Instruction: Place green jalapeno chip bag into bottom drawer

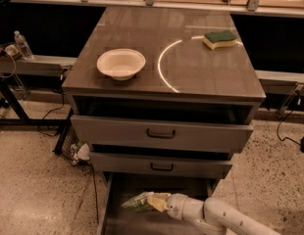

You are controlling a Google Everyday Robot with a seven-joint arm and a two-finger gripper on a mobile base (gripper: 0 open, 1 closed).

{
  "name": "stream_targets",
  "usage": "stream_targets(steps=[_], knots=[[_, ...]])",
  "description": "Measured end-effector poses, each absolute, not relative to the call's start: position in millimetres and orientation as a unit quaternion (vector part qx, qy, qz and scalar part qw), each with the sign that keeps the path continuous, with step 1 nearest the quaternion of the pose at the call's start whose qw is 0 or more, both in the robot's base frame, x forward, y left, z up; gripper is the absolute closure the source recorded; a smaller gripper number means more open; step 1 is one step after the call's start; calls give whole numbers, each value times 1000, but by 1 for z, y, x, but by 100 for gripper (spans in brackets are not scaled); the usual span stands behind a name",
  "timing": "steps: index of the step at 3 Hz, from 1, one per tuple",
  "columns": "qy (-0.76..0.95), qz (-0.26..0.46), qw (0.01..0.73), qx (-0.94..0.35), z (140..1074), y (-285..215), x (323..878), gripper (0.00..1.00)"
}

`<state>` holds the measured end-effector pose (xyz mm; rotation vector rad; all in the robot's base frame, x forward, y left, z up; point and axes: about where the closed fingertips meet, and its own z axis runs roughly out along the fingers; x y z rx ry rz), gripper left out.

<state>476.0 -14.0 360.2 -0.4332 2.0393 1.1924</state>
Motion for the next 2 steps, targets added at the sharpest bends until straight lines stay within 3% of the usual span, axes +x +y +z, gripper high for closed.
stream_targets(steps=[1,2], knots=[[794,461,357,-175,349,-13,481,17],[796,457,357,-174,346,-18,482,0]])
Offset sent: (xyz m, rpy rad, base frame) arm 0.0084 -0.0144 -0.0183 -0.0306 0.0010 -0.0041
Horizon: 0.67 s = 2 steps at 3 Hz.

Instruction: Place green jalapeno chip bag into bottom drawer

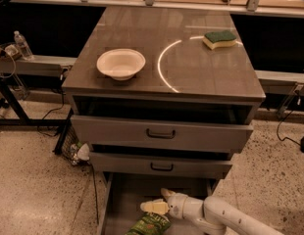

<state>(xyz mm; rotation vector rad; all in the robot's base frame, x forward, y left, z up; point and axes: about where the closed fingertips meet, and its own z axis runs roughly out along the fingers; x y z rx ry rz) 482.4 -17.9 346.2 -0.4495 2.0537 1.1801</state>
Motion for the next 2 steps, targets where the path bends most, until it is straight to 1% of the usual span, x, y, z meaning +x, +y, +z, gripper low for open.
stream_targets(steps=[1,2], knots=[[796,457,357,-174,346,-19,482,0],[799,455,350,-177,354,-37,475,14]])
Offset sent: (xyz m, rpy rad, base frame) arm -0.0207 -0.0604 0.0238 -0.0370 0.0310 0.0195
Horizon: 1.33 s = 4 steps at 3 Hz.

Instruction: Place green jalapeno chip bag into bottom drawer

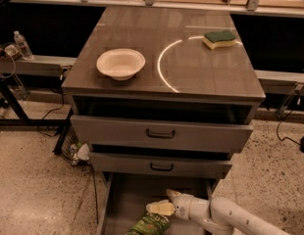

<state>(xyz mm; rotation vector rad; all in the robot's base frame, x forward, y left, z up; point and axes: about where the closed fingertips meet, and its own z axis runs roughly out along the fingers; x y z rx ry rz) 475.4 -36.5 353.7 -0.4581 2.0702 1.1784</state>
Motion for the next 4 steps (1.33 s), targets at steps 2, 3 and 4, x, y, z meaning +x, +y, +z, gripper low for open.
stream_targets(steps=[2,3,4], knots=[[819,396,370,-188,417,-149,472,69],[826,358,387,-197,447,-191,478,92],[826,359,387,-199,448,-189,479,100]])
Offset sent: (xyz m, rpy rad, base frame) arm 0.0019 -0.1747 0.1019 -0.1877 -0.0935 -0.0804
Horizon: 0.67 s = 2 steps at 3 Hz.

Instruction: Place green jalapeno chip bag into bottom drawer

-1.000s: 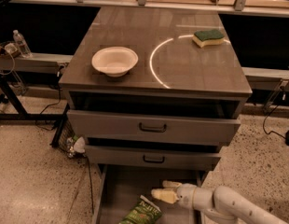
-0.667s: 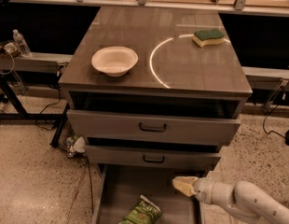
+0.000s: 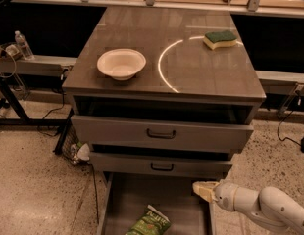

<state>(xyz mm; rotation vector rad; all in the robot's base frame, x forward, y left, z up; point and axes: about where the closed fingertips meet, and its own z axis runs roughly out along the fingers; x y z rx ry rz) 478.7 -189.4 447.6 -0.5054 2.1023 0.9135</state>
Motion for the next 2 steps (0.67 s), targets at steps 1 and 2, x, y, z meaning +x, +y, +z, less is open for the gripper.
stream_targets(steps=[1,2], knots=[[828,358,387,-190,442,-189,478,100],[838,301,414,-189,455,-224,484,100]])
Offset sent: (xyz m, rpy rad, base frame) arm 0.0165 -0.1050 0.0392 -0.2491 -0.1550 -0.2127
